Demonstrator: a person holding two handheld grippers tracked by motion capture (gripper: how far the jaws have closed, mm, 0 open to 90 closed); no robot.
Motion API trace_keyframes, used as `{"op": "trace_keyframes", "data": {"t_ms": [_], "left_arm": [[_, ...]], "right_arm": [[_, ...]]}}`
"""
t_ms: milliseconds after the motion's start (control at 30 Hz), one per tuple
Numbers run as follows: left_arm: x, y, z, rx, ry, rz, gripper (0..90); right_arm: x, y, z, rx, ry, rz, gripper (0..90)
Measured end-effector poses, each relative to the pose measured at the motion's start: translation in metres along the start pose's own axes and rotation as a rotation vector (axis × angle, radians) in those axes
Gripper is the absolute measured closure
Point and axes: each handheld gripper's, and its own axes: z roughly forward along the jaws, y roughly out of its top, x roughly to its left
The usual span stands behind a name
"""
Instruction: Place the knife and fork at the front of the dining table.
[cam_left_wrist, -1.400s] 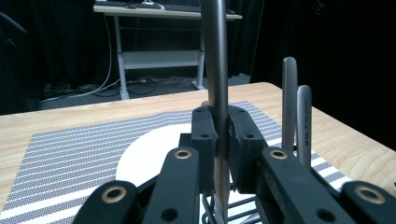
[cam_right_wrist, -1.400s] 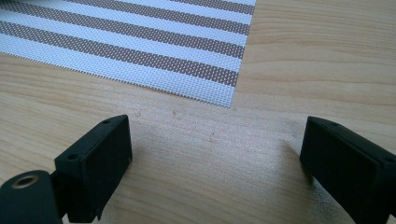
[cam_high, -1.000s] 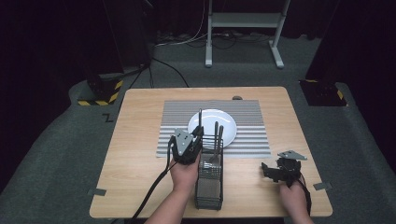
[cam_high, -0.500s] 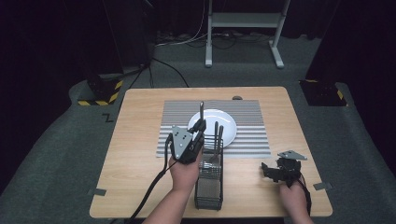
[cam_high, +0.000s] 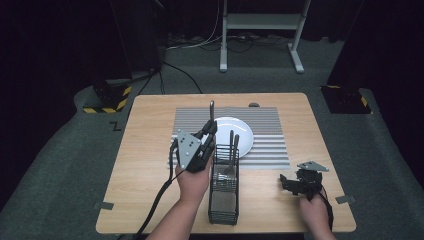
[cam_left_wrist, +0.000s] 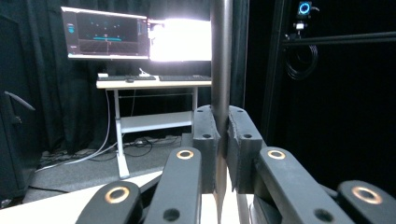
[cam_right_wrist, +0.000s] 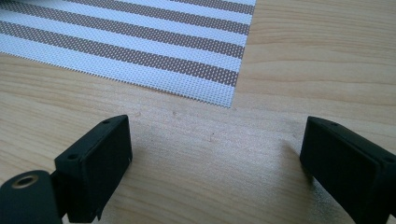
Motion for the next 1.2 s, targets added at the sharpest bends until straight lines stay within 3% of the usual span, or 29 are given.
{"op": "trace_keyframes", "data": {"t_ms": [267, 433, 633, 733, 967, 1200], "left_arm": [[0.013, 0.014, -0.008, -0.029, 0.025, -0.009, 82.8], [0.024, 0.014, -0.009, -0.007, 0.042, 0.008, 82.8], [0.043, -0.004, -0.003, 0.063, 0.076, -0.006, 82.8], [0.056, -0.021, 0.001, 0.108, 0.096, -0.019, 82.8], [0.074, -0.049, 0.008, 0.156, 0.124, -0.027, 82.8], [0.083, -0.066, 0.014, 0.181, 0.139, -0.042, 82.8]], "right_arm": [[0.000, 0.000, 0.000, 0.000, 0.000, 0.001, 8.9], [0.000, 0.000, 0.000, 0.000, 0.000, 0.000, 8.9], [0.000, 0.000, 0.000, -0.001, 0.000, 0.000, 8.9], [0.000, 0.000, 0.000, 0.000, 0.000, -0.001, 8.9], [0.000, 0.000, 0.000, -0.001, 0.005, -0.002, 8.9], [0.000, 0.000, 0.000, -0.001, 0.005, -0.002, 9.0]]}}
